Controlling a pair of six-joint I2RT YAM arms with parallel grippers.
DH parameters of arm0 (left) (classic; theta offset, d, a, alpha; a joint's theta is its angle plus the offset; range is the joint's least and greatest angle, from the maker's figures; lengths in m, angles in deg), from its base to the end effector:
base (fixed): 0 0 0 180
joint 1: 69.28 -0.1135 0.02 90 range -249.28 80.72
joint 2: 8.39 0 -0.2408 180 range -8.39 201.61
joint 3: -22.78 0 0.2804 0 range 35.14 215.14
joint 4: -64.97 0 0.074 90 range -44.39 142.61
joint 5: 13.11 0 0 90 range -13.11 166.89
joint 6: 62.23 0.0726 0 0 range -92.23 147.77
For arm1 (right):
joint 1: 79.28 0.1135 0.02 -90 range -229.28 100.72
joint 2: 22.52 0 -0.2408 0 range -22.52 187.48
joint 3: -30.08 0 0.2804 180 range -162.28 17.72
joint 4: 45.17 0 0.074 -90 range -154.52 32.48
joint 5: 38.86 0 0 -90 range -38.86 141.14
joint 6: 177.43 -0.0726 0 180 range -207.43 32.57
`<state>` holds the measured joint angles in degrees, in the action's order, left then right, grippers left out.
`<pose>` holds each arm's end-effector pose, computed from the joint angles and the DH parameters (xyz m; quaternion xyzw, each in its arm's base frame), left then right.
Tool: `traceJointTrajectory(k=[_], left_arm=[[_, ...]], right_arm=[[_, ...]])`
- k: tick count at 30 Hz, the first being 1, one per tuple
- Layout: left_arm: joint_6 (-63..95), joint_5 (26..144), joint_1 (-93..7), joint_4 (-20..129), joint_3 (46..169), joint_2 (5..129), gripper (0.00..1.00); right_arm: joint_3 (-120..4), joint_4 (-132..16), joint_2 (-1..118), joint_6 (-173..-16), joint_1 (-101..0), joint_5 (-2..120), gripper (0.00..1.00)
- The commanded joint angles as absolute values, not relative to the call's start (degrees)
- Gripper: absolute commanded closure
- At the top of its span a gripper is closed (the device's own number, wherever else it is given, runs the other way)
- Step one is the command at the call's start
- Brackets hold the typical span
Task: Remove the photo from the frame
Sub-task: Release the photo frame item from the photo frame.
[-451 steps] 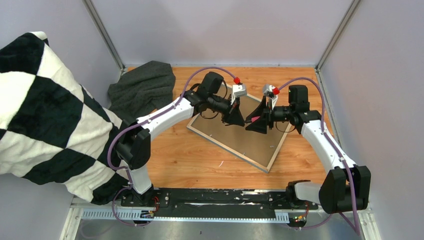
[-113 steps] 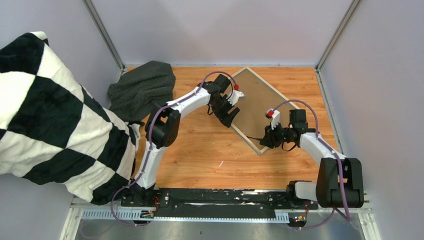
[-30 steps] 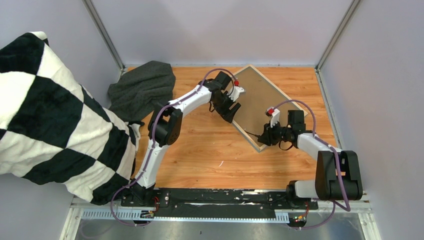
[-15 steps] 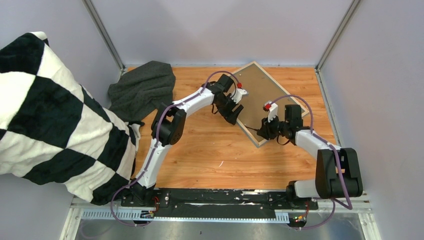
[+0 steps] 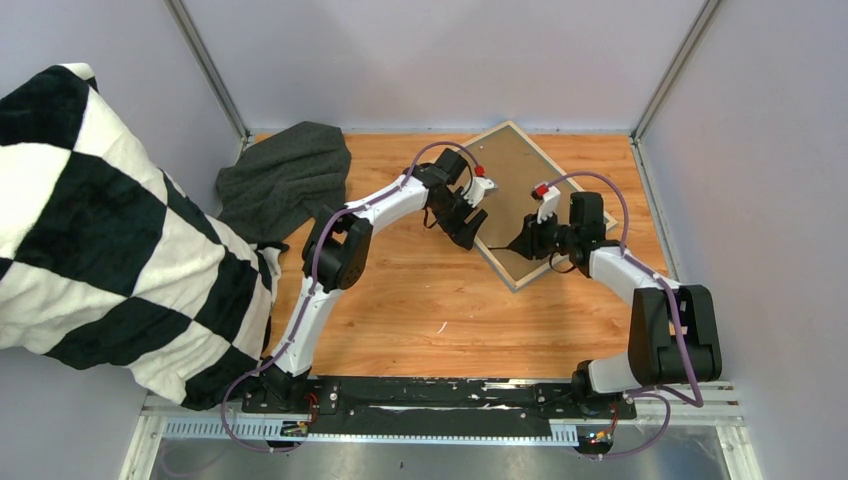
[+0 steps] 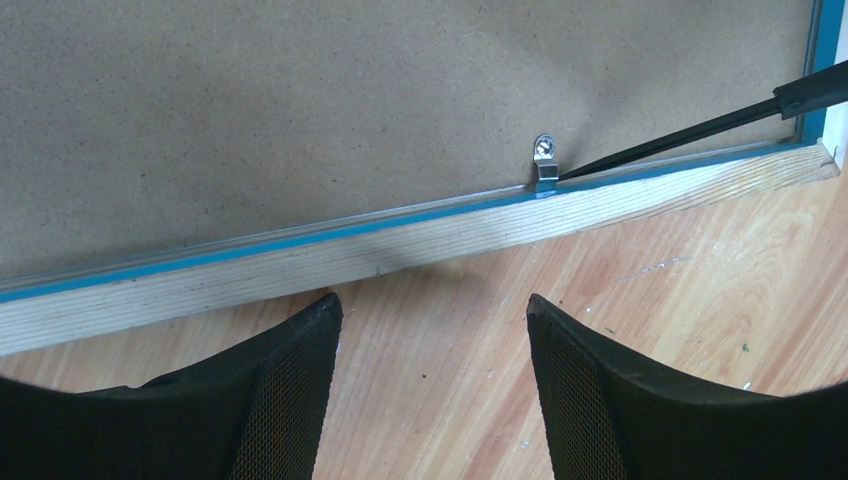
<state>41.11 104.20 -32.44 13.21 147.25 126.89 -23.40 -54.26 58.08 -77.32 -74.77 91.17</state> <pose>0.4045 -0.3446 0.1074 0.4510 0.8312 -0.2715 0.1789 0.3301 0.0729 0.1467 -0.2602 0.8115 0.2841 0.4394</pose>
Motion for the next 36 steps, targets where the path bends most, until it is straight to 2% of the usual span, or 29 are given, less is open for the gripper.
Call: traceJointTrajectory(k=[1, 6, 15, 23, 30, 34, 36], left_arm=[[41.0, 104.2, -31.9, 8.2, 144.2, 128.9, 0.29], [40.8, 104.7, -31.9, 8.3, 143.8, 129.0, 0.29], [40.4, 105.3, -31.9, 8.3, 144.3, 129.5, 0.29], [37.1, 102.4, -32.6, 8.5, 145.2, 127.9, 0.27], [31.0, 97.0, -37.3, 15.7, 140.1, 119.5, 0.21], [29.5, 93.1, -40.2, 17.6, 137.0, 116.8, 0.17], [28.9, 91.7, -40.8, 18.2, 135.3, 116.1, 0.09]], right_arm=[[-20.0, -39.7, 56.8, -84.8, -74.3, 89.6, 1.0], [-18.3, -29.6, 55.7, -90.8, -74.3, 83.9, 1.0], [-15.9, -25.4, 54.6, -93.7, -73.3, 67.8, 1.0], [-19.3, -31.4, 59.3, -96.0, -73.4, 78.3, 1.0], [-20.2, -32.7, 64.8, -100.2, -73.4, 90.1, 1.0], [-20.8, -30.3, 68.1, -103.5, -71.9, 91.5, 1.0], [-20.6, -28.9, 68.5, -103.8, -69.7, 89.7, 1.0]])
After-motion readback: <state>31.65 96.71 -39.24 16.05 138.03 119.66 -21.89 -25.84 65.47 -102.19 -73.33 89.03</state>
